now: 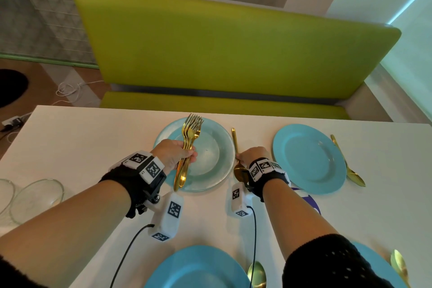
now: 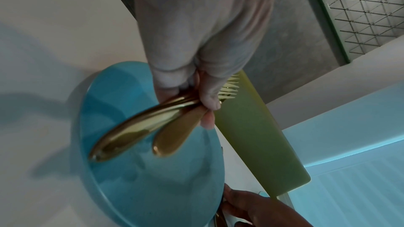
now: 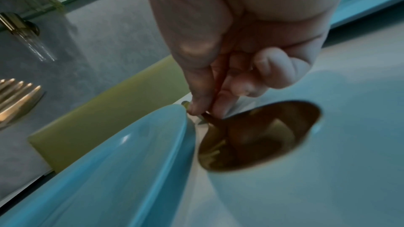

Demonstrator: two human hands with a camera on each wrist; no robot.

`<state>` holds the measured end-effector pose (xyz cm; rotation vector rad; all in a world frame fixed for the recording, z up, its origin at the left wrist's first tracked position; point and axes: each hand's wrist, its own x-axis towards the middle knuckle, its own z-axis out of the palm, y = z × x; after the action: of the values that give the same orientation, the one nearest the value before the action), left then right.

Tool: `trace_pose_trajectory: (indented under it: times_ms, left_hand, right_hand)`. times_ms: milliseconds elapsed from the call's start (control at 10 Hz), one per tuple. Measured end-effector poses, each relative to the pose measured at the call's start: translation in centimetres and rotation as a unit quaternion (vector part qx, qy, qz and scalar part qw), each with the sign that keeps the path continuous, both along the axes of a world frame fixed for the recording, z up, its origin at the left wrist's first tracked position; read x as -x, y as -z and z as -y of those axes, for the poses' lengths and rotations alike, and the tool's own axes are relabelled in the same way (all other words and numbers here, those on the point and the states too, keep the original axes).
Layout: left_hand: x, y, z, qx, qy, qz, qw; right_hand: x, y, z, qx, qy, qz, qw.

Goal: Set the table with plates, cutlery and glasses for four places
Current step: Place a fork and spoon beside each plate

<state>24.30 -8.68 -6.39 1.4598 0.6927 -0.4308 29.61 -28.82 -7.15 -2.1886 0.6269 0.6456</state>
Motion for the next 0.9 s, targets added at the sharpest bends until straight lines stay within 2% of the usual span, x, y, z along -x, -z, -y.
trace_pose_trajectory:
  times_ms: [100, 200, 400, 500, 600, 900]
  left_hand:
    - [0.0, 0.1, 0.0, -0.011, 0.001, -0.002, 1.0]
    - [0.0, 0.2, 0.2, -0.023, 0.007, -0.008, 1.0]
    - [0.1, -0.2, 1.2, -0.031, 0.022, -0.015, 0.999]
    - [0.2, -0.9, 1.8, -0.043, 0.058, -0.005, 0.997]
    - [0.3, -1.3, 2.1, -0.049, 0.079, 0.002, 0.996]
    - [1.5, -2.0, 2.2, -0.105, 0.171, 0.022, 0.979]
  right_hand:
    - [-0.5, -0.2, 0.0, 0.095, -0.106, 0.048, 0.989]
    - [-0.7, -0.9, -0.4, 0.101, -0.117, 0.115, 0.981]
    - [0.7, -2.4, -2.7, 0.037, -0.245, 0.238, 0.939]
    - [1.6, -2.7, -3.9, 0.048, -0.365, 0.251, 0.895]
    - [2.3, -2.8, -4.5, 0.088, -0.442, 0.252, 0.856]
    - [2.6, -4.3, -4.0, 0.131, -0.519, 0.212, 0.817]
